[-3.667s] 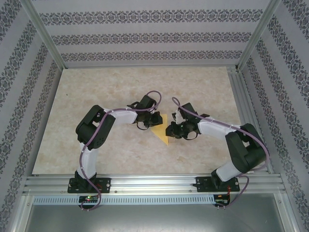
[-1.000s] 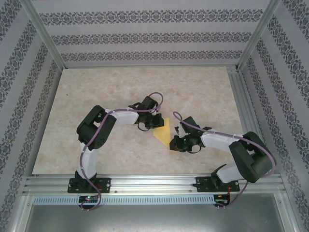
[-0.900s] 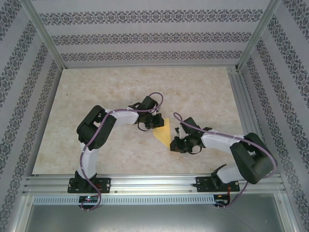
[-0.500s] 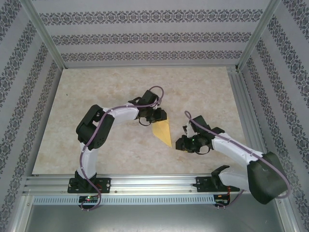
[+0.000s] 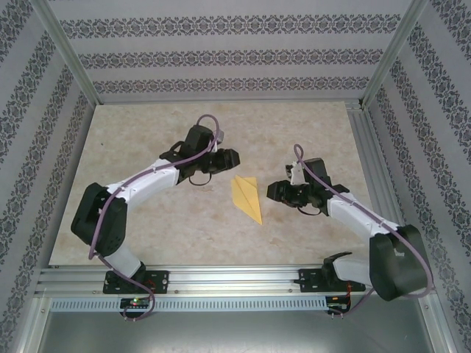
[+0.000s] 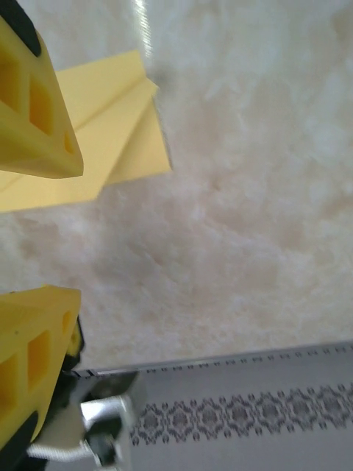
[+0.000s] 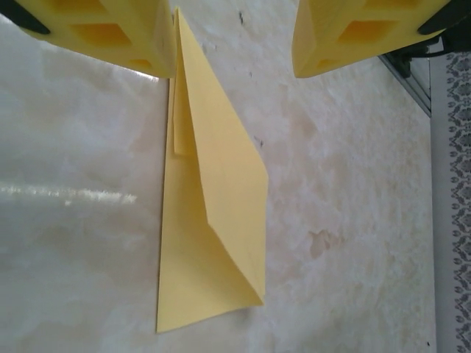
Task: Fold a paper plane with a square sheet of paper (fold left side to right side)
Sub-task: Fourth fold the wing at the center of the table.
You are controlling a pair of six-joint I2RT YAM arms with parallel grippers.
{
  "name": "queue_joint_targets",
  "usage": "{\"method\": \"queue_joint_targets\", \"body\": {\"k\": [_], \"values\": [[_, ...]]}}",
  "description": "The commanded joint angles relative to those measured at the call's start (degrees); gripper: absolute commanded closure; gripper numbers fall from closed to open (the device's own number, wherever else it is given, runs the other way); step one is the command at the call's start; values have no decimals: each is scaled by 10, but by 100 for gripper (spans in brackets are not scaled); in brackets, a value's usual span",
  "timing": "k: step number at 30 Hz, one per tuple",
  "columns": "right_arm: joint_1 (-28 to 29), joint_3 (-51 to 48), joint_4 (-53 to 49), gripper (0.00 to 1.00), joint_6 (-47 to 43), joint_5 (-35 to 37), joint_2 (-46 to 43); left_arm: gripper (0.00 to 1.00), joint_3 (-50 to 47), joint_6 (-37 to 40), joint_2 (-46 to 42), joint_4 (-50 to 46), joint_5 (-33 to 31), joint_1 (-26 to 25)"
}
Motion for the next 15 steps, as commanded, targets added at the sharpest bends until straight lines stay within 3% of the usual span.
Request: {"method": "queue_joint_targets", "body": {"k": [1, 6, 15], "values": [[-4, 8, 94, 55, 1, -27, 39, 58, -46, -61, 42, 89, 31, 1], [-4, 3, 150, 60, 18, -37, 96, 61, -51, -101, 104, 171, 61, 0], [-4, 4, 155, 60, 9, -33, 132, 62, -34, -108, 156, 184, 67, -6]]}}
